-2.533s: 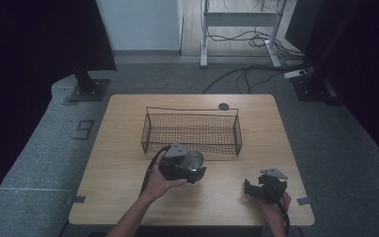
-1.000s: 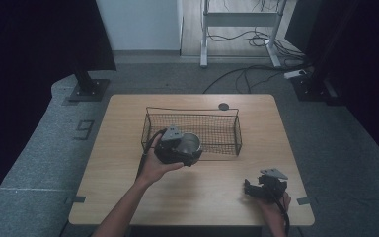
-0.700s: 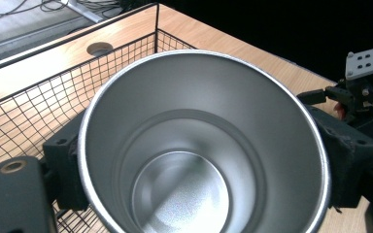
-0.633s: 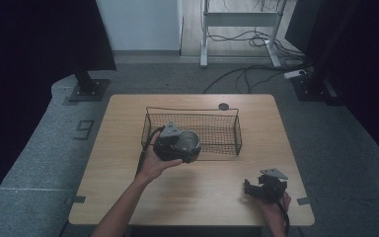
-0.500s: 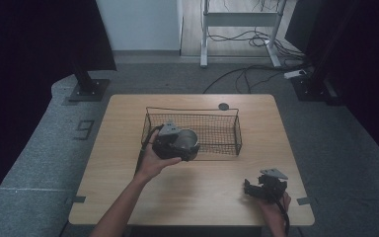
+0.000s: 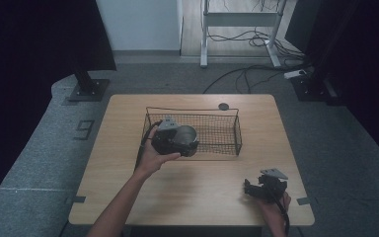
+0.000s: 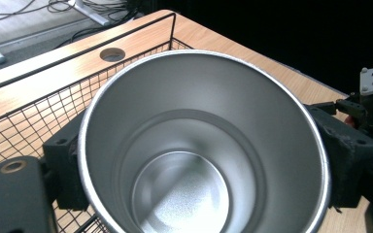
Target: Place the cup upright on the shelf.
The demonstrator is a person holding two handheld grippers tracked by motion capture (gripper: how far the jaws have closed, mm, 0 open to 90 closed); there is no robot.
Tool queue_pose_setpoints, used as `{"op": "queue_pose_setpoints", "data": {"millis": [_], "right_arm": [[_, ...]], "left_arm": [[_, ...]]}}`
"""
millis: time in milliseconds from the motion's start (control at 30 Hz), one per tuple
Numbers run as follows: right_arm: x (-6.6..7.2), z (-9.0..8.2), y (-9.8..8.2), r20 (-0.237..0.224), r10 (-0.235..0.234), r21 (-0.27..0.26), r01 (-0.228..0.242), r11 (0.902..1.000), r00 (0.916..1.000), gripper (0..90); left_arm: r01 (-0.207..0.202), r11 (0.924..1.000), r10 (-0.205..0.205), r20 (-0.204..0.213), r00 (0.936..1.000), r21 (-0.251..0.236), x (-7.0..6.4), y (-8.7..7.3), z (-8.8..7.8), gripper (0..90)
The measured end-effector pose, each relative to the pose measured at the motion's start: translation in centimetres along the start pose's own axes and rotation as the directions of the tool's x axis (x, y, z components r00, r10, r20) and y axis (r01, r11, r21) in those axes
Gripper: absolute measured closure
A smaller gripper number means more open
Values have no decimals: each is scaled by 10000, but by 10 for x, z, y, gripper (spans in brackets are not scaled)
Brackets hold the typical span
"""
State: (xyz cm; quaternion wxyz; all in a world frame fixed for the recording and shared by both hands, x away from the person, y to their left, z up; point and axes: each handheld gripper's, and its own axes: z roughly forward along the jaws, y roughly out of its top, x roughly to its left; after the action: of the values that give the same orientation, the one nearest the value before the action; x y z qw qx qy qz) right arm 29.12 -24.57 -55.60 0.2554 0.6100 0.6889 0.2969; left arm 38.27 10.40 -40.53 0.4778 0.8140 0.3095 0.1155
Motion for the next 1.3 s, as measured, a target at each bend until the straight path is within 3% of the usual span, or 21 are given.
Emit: {"op": "queue_pose_setpoints", "data": {"millis": [233,500,1300], "right_arm": [[0,0,0,2,-2,-3,2,10000,10000,31],[0,0,0,16,3,-25,-3,10000,10000,32],[0,0,0,3,15,-13,-15,10000,10000,33]], "left_arm": [[282,9995,-283,-85,9996,-111,11,1,-5,141],[261,9995,-263,-101,9996,-177,21,5,-10,141],[647,9979,-645,-448,9969,16,53,2,-5,141]]}}
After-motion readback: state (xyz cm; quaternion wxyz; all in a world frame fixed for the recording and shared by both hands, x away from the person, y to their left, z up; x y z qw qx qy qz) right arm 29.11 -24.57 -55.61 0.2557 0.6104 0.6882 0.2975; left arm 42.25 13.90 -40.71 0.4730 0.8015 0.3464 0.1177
